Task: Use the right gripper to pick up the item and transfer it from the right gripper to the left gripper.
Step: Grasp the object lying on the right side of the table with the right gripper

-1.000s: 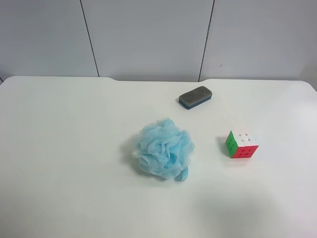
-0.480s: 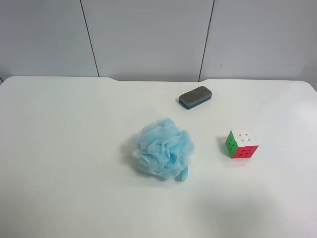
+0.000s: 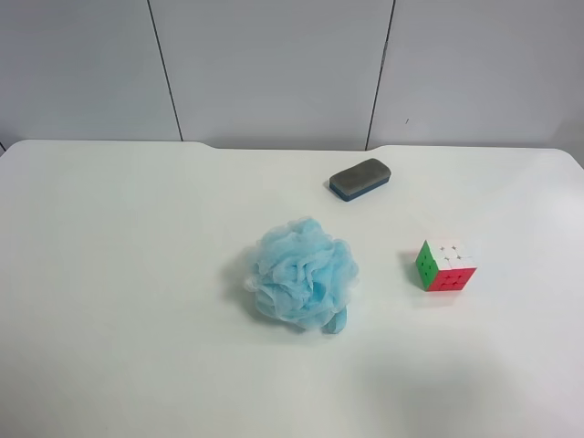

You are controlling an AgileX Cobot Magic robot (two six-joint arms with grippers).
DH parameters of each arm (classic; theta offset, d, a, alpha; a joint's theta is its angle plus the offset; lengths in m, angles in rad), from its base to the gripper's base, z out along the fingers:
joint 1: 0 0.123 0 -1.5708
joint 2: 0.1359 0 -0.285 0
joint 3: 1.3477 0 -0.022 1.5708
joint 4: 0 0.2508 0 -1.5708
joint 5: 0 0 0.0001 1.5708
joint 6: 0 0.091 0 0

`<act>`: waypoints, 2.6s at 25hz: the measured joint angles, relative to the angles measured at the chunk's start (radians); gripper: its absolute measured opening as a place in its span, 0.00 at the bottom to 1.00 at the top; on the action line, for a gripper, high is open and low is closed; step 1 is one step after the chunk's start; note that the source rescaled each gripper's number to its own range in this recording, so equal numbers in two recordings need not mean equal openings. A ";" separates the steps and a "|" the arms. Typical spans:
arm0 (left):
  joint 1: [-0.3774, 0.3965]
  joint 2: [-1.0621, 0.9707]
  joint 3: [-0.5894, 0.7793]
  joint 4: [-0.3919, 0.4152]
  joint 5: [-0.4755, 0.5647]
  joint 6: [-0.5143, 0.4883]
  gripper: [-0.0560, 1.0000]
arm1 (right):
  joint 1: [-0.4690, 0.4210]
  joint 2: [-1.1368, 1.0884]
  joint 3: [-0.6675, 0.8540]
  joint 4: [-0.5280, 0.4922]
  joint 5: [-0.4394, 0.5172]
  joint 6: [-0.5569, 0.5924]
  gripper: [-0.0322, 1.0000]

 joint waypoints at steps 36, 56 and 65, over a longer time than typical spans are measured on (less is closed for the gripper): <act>0.000 0.000 0.000 0.003 -0.001 0.000 1.00 | 0.000 1.544 -0.541 0.149 0.007 -0.046 1.00; 0.000 0.000 0.000 0.003 -0.001 0.000 1.00 | 0.082 1.835 -0.541 0.139 -0.240 -0.090 1.00; 0.000 0.000 0.000 0.003 -0.001 0.001 1.00 | 0.083 1.851 -0.541 0.116 -0.275 -0.082 1.00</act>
